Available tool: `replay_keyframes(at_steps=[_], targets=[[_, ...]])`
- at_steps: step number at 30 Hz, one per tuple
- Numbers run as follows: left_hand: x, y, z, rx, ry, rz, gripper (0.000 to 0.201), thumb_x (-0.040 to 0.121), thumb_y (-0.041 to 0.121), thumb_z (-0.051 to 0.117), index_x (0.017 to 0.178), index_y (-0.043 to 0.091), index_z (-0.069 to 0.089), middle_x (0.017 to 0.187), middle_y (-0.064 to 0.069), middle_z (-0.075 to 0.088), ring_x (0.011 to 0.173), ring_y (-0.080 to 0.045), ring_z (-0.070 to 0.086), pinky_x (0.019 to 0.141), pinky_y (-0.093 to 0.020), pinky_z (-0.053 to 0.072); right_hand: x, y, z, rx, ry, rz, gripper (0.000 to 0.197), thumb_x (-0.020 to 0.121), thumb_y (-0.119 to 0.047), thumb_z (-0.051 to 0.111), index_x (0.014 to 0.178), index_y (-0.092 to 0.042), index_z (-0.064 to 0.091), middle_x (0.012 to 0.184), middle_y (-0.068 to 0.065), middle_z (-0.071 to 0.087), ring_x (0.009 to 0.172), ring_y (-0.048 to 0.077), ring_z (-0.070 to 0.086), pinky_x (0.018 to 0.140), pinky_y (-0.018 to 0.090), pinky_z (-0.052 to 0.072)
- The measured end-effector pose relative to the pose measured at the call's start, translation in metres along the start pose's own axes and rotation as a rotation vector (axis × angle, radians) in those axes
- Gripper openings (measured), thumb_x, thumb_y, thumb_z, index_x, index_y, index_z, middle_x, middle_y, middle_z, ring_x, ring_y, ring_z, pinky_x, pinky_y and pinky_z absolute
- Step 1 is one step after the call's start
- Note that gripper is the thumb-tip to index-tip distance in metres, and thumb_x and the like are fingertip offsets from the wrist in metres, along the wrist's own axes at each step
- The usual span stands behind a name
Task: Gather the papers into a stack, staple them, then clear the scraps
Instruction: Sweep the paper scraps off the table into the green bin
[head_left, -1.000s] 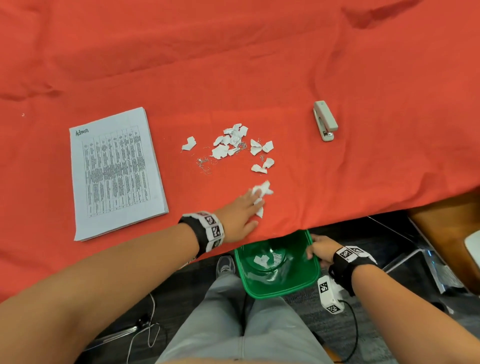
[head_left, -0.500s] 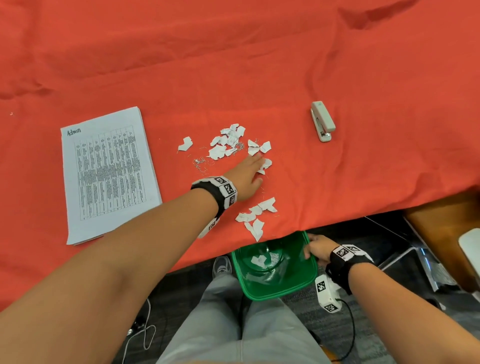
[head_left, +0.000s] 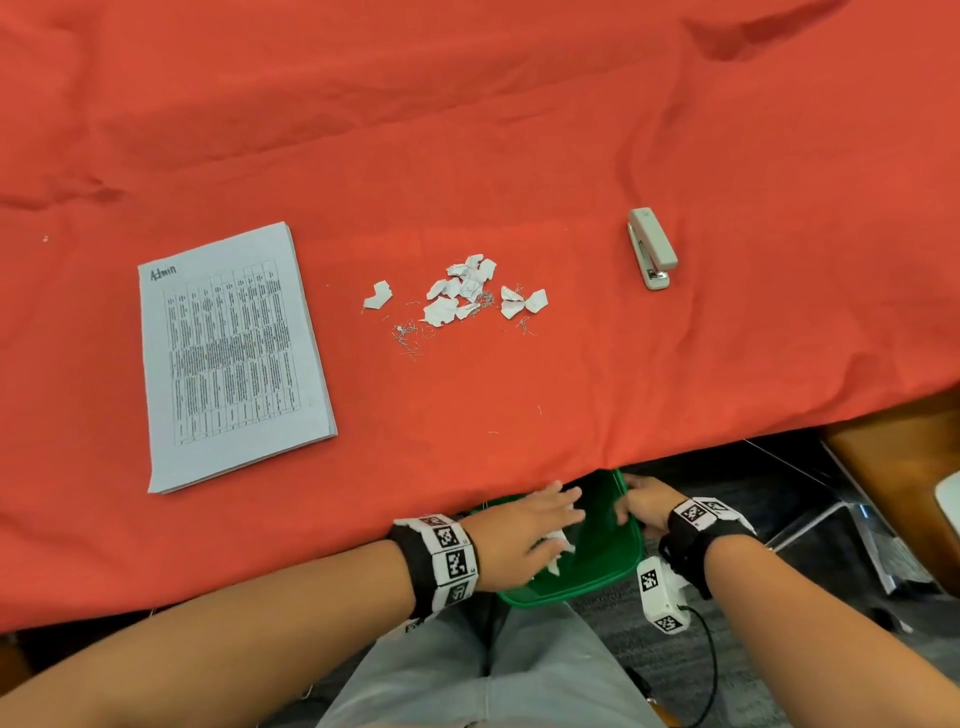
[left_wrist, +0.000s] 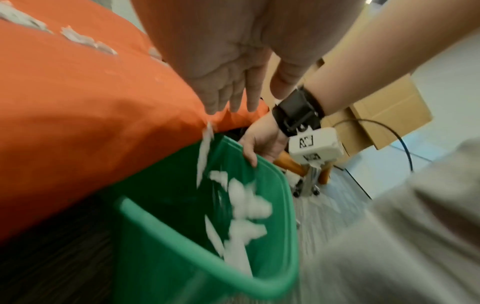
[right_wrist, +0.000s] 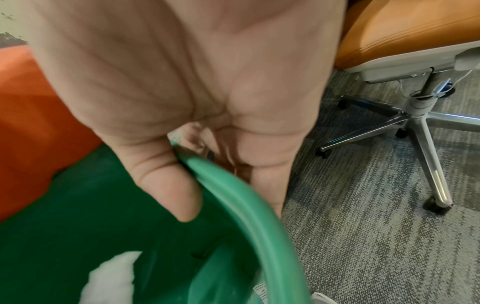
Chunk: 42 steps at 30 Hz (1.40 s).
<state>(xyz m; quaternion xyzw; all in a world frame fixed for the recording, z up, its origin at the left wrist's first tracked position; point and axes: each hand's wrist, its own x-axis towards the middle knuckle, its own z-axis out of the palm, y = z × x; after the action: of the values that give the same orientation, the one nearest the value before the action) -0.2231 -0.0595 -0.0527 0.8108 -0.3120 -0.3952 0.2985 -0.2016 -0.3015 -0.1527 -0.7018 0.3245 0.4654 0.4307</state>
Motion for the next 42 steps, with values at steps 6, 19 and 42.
replay_keyframes(at_steps=[6, 19, 42], targets=[[0.003, -0.025, -0.11, -0.168, 0.544, -0.245, 0.03, 0.1, 0.018, 0.042, 0.121, 0.017, 0.062, 0.13, 0.0, 0.058, 0.123, -0.014, 0.05, 0.11, -0.028, 0.032, -0.01, -0.01, -0.001, -0.035, 0.023, -0.01, 0.038, 0.067, 0.018, 0.047, 0.085, -0.012, 0.063, 0.086, 0.021, 0.064, 0.083, 0.037, 0.062, 0.082, 0.054, 0.054], [0.019, -0.139, -0.169, 0.235, 0.456, -0.6, 0.069, 0.097, 0.042, 0.04, 0.153, 0.019, 0.006, 0.16, -0.011, -0.009, 0.147, -0.033, -0.01, 0.118, -0.046, 0.0, 0.006, -0.002, 0.001, -0.018, 0.06, 0.02, 0.038, 0.057, 0.015, 0.049, 0.082, -0.008, 0.064, 0.086, 0.026, 0.064, 0.086, 0.046, 0.064, 0.08, 0.061, 0.052], [0.005, -0.131, -0.148, 0.26, 0.381, -0.597, 0.08, 0.097, 0.051, 0.03, 0.15, 0.003, -0.005, 0.157, -0.018, -0.018, 0.146, -0.033, -0.014, 0.12, -0.045, 0.001, 0.023, 0.01, 0.007, 0.141, 0.062, 0.053, 0.041, 0.052, 0.02, 0.042, 0.083, 0.001, 0.061, 0.078, 0.027, 0.059, 0.073, 0.04, 0.059, 0.071, 0.05, 0.052]])
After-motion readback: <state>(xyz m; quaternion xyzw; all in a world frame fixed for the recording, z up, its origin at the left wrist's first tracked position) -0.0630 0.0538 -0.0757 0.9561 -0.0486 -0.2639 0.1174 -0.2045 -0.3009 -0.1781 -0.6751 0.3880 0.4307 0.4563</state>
